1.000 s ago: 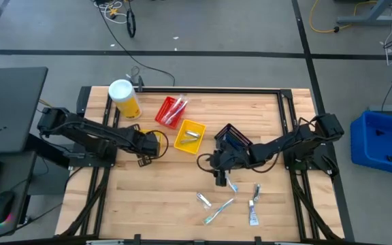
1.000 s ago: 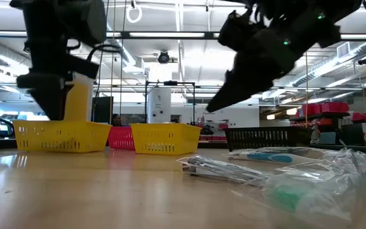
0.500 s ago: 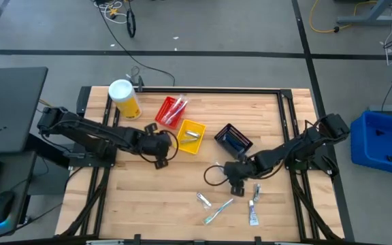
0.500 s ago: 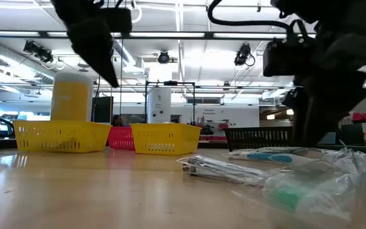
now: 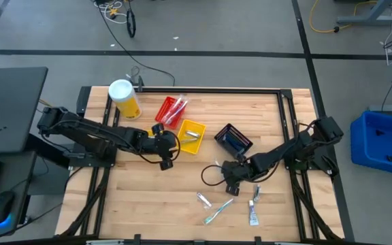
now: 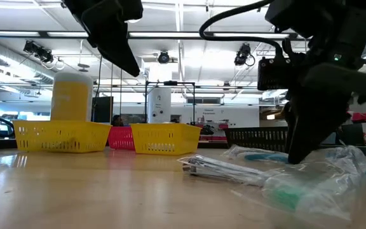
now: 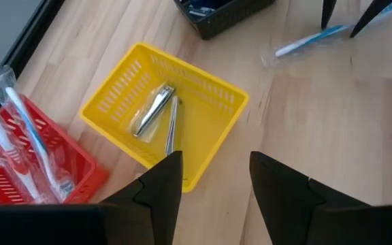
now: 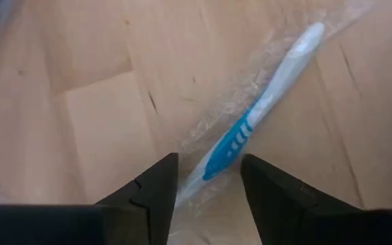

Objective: Pick & Place Travel size toiletries
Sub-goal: Put the blue toothbrush into the red bin

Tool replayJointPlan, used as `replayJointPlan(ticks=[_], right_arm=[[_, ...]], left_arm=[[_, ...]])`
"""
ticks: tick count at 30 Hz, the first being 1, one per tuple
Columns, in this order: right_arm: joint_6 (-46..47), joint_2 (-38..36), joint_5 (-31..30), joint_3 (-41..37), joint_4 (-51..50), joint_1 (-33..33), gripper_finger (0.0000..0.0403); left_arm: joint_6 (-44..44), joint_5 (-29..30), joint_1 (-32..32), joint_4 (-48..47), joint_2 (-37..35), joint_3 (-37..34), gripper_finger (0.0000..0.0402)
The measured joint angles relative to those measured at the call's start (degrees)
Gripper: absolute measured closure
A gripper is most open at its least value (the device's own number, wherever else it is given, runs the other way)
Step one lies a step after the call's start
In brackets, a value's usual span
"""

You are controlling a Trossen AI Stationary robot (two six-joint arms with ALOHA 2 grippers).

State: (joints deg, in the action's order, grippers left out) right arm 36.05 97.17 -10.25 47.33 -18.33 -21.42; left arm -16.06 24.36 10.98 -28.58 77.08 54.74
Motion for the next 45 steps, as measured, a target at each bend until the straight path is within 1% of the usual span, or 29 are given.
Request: replayJointPlan(ticks=[5, 12, 14, 16, 19, 22, 25, 28, 29, 31, 32, 34, 37, 41, 42, 44, 45], right_arm=[[-2.58, 1.22, -0.84, 0.17, -0.43, -0.03, 0.0259], [-4.17, 1.04, -1.25, 0.08, -0.67, 0.01, 0.0342], [-4.16, 0.89, -1.0, 0.06, -0.6, 0.02, 0.0361], [-4.2, 0.35, -0.76, 0.05, -0.75, 0.03, 0.0371], [-5.44, -1.37, 1.88, -0.16, -1.28, 0.07, 0.0375], [-6.37, -4.14, 4.3, -0.16, 0.78, -0.1, 0.0378], [-8.67, -5.23, 3.65, -0.14, 3.07, 0.04, 0.0379], [-11.21, -5.47, 2.44, -0.13, 6.47, 0.13, 0.0379], [-11.91, -5.47, 2.28, -0.13, 7.26, 0.27, 0.0379], [-12.93, -5.47, 2.23, -0.16, 8.94, 0.89, 0.0379], [-13.03, -5.47, 1.8, -0.15, 10.29, 1.23, 0.0379], [-13.13, -5.53, 1.21, -0.13, 12.61, 1.97, 0.0379], [-14.04, -5.58, 1.35, -0.09, 15.24, 2.97, 0.0379], [-14.61, -5.58, 1.46, -0.11, 16.85, 4.2, 0.0379], [-14.79, -5.58, 1.44, -0.09, 16.9, 4.57, 0.0379], [-15.35, -5.58, 1.37, -0.09, 17.62, 5.08, 0.0379], [-15.56, -5.58, 1.34, -0.11, 18.31, 5.41, 0.0379]], left_arm=[[0.31, 0.0, 0.0, 0.02, 0.0, 0.0, 0.0221], [0.42, 0.0, 0.0, 0.11, 0.0, 0.0, 0.0221], [0.35, -0.02, 0.0, 0.19, 0.0, 0.0, 0.0221], [0.28, -0.02, 0.0, 0.21, 0.0, 0.0, 0.0221], [0.34, -0.08, 0.0, 0.65, 0.0, 0.0, 0.0221], [0.02, -3.16, -0.02, 4.49, 0.0, 0.0, 0.0221], [2.24, -7.1, -0.04, 11.69, 0.6, 0.01, 0.0221], [6.36, -11.82, -0.04, 17.97, 1.77, -0.03, 0.0221], [7.67, -13.32, -0.02, 21.19, 2.73, 0.12, 0.0221], [9.79, -15.59, 0.0, 23.33, 4.44, -0.02, 0.0221], [10.56, -16.79, 0.0, 25.98, 5.78, -0.02, 0.022], [10.85, -18.83, -0.04, 28.87, 8.47, 0.0, 0.0218], [10.9, -19.7, -0.04, 32.73, 12.4, -0.01, 0.021], [10.95, -19.51, -0.04, 35.6, 15.43, 0.19, 0.0194], [10.93, -19.5, -0.04, 34.14, 15.47, -0.02, 0.0191], [11.05, -19.52, -0.04, 35.36, 16.52, 0.04, 0.0187], [11.33, -19.51, -0.04, 34.45, 16.59, 0.05, 0.0186]])
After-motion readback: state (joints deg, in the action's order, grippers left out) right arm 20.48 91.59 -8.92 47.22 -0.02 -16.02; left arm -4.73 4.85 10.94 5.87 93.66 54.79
